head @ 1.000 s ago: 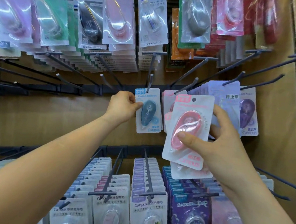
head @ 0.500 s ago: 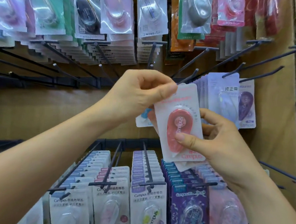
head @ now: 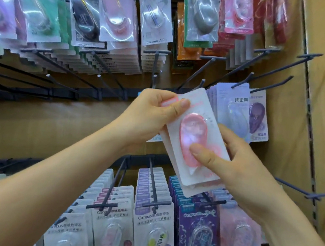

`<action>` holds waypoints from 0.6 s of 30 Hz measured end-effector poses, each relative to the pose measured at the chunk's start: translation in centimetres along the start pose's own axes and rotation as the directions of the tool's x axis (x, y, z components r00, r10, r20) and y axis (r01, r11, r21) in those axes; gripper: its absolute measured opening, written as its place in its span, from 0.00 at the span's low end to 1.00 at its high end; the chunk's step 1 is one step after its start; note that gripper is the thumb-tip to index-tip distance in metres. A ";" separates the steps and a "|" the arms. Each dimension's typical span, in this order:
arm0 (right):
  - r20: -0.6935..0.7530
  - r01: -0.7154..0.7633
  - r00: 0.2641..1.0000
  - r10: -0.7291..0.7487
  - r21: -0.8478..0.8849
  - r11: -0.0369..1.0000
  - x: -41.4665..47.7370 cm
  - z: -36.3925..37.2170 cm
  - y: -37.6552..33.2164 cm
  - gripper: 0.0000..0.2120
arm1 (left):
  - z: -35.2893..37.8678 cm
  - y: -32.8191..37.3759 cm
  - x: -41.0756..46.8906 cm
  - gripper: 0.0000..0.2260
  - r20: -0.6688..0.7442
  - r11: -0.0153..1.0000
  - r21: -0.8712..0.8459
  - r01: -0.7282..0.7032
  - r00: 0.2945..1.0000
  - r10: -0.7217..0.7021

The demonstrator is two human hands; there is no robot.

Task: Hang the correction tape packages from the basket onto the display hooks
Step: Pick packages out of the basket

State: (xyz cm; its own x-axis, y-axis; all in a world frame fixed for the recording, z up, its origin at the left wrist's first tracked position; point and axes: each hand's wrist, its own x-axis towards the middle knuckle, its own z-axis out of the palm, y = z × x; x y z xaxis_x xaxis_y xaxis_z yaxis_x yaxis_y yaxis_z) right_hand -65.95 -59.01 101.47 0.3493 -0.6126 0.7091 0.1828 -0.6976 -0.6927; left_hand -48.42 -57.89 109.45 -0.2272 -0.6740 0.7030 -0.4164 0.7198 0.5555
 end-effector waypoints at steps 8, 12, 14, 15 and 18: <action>-0.055 -0.010 0.998 0.011 0.022 1.000 -1.1 -0.7 0.0 0.23 | 1.9 1.3 2.1 0.04 -0.232 0.989 -0.143 -0.031 0.973 -0.003; -0.138 0.010 0.990 -0.004 0.044 0.999 -1.7 -1.4 0.0 0.20 | 2.9 1.3 3.2 0.05 -0.315 0.978 -0.208 -0.031 0.949 -0.037; -0.163 0.019 0.987 -0.004 0.091 0.996 -1.7 -1.2 0.1 0.19 | 3.3 1.6 3.8 0.04 -0.343 0.980 -0.192 -0.053 0.939 -0.017; -0.174 0.027 0.985 -0.007 0.111 0.993 -1.7 -1.1 0.1 0.18 | 3.5 1.7 4.1 0.04 -0.358 0.983 -0.176 -0.054 0.934 -0.013; -0.206 0.041 0.978 -0.008 0.155 0.987 -1.6 -0.6 0.1 0.13 | 4.0 1.8 4.9 0.04 -0.384 0.995 -0.099 -0.031 0.923 -0.010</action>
State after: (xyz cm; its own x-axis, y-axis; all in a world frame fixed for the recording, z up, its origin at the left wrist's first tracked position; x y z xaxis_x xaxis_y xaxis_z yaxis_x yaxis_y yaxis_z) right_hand -67.07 -58.34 100.35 0.1505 -0.6702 0.7267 0.3377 -0.6560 -0.6749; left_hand -53.75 -60.55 112.07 0.1322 -0.5653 0.8142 -0.3203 0.7530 0.5748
